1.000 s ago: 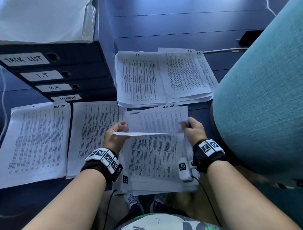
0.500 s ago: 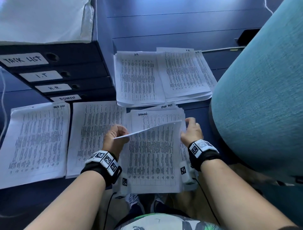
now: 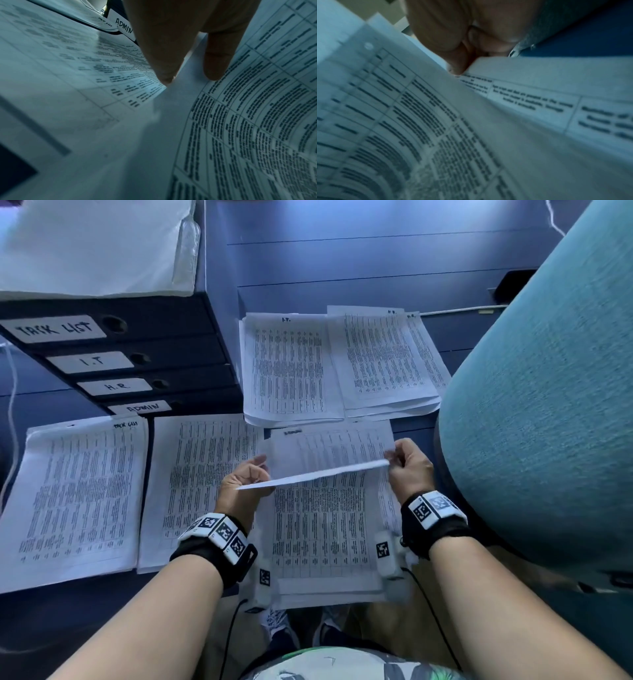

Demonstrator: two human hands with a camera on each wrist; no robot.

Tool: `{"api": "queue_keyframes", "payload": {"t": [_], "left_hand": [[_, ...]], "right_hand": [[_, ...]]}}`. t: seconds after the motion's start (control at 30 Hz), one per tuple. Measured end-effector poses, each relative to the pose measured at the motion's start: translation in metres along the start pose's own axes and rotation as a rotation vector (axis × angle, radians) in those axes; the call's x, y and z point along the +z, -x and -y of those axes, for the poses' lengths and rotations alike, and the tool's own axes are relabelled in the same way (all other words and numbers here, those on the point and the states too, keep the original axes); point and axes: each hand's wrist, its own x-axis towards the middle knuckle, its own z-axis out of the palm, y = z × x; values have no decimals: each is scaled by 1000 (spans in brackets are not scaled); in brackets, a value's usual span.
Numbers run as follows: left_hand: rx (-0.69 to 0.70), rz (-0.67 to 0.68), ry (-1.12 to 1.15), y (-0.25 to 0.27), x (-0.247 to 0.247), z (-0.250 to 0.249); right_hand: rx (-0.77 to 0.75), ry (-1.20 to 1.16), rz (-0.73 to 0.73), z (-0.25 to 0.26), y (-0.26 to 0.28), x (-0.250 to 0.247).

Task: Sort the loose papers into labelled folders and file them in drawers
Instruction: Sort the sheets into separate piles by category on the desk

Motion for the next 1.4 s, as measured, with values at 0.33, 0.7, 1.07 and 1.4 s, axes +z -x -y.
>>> {"api": "queue_keyframes", "payload": {"t": [0.33,0.7,1.07,1.4], "left_hand": [[37,-99,-74,5,1,-3],[-58,16,5,4,-4,7],[-27,-28,10,-9,-9,7],[20,17,-7,-8,-16,16]], "right_hand": [[75,303,146,-5,1,5],[210,365,183,-3,2,7],[-65,-209,235,8,4,-1],[81,337,220,-4,-12,7]]}}
